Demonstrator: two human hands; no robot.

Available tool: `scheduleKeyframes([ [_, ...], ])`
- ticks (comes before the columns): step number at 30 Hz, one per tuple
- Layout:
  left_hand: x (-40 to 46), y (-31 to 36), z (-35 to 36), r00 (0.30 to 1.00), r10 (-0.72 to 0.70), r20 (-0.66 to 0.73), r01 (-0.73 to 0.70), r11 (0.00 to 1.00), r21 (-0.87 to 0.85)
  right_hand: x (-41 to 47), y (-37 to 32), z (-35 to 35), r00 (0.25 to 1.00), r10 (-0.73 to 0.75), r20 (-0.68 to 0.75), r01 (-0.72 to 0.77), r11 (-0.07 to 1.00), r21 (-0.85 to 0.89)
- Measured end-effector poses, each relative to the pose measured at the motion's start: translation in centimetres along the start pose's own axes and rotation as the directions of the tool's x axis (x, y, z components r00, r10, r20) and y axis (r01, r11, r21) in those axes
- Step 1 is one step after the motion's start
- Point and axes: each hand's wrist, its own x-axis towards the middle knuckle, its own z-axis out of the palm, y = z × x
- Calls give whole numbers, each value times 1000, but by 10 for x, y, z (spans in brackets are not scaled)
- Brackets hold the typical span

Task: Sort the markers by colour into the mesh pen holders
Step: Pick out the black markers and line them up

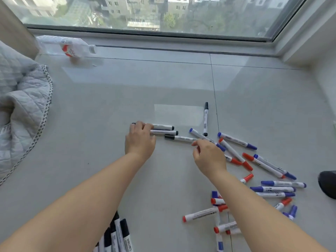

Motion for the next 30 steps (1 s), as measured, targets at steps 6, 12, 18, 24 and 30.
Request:
scheduleKeyframes([
  [6,35,6,15,981,123,150,-156,959,238,29,-13,20,997,64,49,-62,997,-37],
  [12,40,-5,22,971,67,230,-122,964,236,30,-24,39,957,251,148,-252,968,-15],
  [18,41,-2,24,973,-16,229,-24,986,168,16,-37,33,946,204,250,-212,977,6],
  [24,49,-2,22,960,-181,214,165,982,88,57,-14,-10,984,156,-82,-116,923,367],
  [30,41,-9,26,947,-242,209,225,969,105,125,27,-10,910,413,-39,-402,902,158],
])
